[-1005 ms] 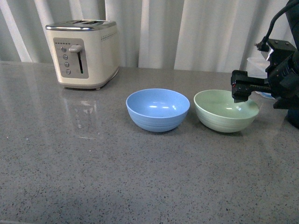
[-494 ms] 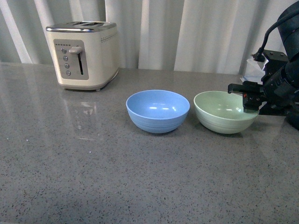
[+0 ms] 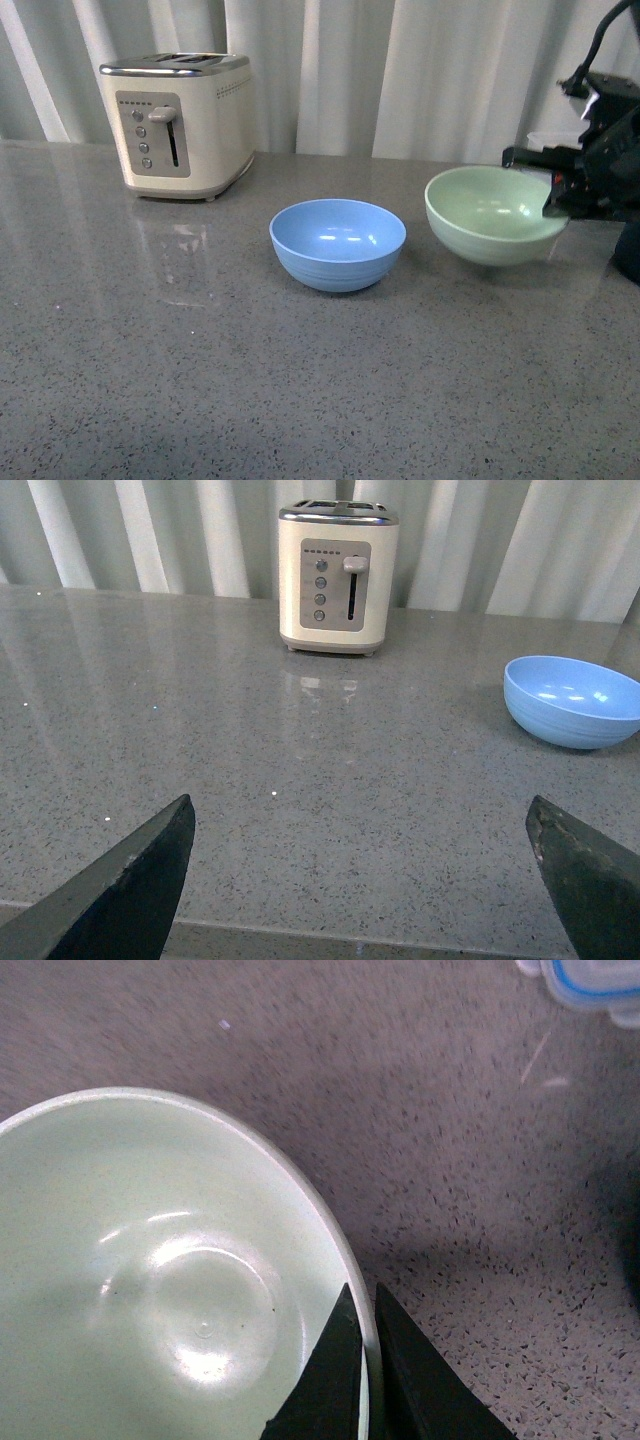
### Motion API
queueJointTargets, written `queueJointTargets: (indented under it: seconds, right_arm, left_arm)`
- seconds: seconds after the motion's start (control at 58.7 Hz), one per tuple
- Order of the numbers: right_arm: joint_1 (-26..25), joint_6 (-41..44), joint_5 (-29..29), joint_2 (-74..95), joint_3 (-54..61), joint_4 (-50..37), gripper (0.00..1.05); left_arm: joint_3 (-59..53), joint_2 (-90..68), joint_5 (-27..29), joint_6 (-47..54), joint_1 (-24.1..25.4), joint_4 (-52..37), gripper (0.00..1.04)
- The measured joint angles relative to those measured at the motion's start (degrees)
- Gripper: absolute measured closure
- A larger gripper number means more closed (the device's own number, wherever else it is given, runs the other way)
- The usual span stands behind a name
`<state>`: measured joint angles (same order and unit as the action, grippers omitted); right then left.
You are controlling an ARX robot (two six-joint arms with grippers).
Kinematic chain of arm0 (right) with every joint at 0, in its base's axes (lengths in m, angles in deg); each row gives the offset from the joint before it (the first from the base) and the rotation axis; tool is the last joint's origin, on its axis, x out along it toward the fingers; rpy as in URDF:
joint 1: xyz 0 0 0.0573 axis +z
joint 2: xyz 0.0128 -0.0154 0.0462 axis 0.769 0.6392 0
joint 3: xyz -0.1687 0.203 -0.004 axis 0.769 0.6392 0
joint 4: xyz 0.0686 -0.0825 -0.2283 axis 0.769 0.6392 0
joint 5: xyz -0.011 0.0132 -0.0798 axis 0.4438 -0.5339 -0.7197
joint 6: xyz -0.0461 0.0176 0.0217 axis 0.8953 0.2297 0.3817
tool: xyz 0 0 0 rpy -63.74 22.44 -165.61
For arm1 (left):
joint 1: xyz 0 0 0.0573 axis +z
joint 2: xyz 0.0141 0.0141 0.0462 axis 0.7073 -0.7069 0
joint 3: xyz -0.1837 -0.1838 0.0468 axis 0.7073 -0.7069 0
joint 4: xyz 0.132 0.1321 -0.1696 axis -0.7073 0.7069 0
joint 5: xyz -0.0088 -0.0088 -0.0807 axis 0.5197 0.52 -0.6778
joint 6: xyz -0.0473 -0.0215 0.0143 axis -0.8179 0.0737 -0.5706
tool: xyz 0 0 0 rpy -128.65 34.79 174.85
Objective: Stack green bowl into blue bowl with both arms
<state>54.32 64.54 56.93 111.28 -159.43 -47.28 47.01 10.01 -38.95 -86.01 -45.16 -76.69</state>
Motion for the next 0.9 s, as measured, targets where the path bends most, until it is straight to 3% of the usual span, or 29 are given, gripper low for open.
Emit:
queueJointTargets:
  seconds: [0.255,0.545,0.902]
  right_arm:
    - [4.35,-0.24,4.13,-10.64,0.28,-5.38,1.04]
    - [13.16,1.07,0.96,-4.85,0.11,-8.0,1.04]
    - [13.99,2.78,-1.99,2.51,-1.42,-7.43,1.04]
  left_arm:
    - [0.0,0.0,0.0,0.0,0.0,0.0,0.07]
    - [0.0,0.0,0.0,0.0,0.0,0.0,0.07]
    - [0.0,0.0,0.0,0.0,0.0,0.0,0.07]
